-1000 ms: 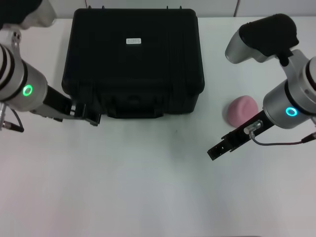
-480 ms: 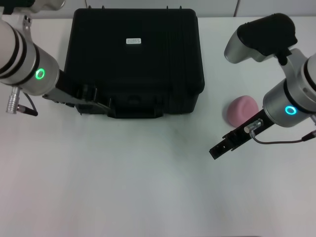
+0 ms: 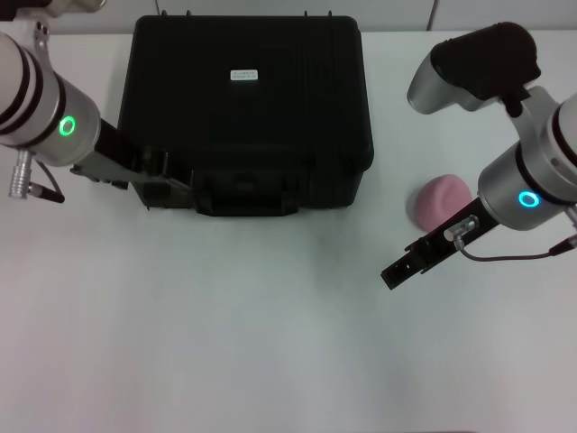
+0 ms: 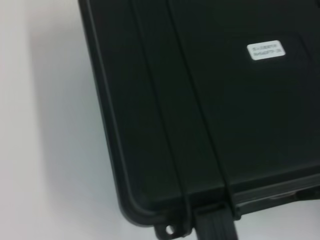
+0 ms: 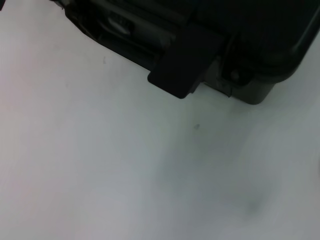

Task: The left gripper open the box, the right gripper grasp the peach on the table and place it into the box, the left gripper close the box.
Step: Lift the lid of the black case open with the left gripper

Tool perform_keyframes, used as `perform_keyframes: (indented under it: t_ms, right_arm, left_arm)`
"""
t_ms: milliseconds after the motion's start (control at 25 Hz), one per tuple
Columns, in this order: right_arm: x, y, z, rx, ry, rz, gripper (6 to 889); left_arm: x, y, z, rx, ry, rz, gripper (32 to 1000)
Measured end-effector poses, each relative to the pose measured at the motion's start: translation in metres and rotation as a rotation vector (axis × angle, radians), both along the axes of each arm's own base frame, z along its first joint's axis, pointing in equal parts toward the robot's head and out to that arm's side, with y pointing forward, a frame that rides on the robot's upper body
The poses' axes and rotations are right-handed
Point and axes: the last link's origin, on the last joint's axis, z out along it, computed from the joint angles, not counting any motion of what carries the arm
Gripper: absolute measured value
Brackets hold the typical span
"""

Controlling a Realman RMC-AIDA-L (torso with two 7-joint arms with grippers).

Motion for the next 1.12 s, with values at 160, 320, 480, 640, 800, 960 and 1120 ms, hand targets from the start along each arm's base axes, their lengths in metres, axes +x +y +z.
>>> perform_keyframes:
  t_ms: [160,320,480,640,800,960,1120]
  right_arm:
    - [0.0007,0.0001,-0.0004,-0.001,-0.001,-0.003,852]
    - [0.0002,0.0005,-0.0005,-0.001,-0.001,-0.001,853]
    - [-0.0003,0.0009,-0.0005,0.000,0.000,0.001,853]
    - [-0.0005,0.0010,-0.0005,0.000,0.000,0.001,852]
    - [-0.0005,0.0010,-0.0005,0.000,0.000,0.002,852]
    - [-0.0005,0.0010,-0.0005,0.000,0.000,0.002,852]
    - [-0.0005,0.0010,-0.0005,0.000,0.000,0.003,852]
  left_arm:
    - [-0.0038,0.0021,-0.0007,0.001,0.009,0.010,857]
    - [-0.0044,0.0038,-0.0024,0.006,0.007,0.005,857]
    - [-0.0079,0.0053,-0.0043,0.008,0.006,0.014,857]
    - [-0.0076,0.0069,-0.0052,0.010,0.005,0.011,857]
    - [-0.0065,0.0080,-0.0056,0.012,0.005,0.007,856]
    - [-0.0072,0.0082,-0.0067,0.008,0.008,0.009,856]
    - [-0.0070,0.0086,-0.0073,0.008,0.008,0.006,856]
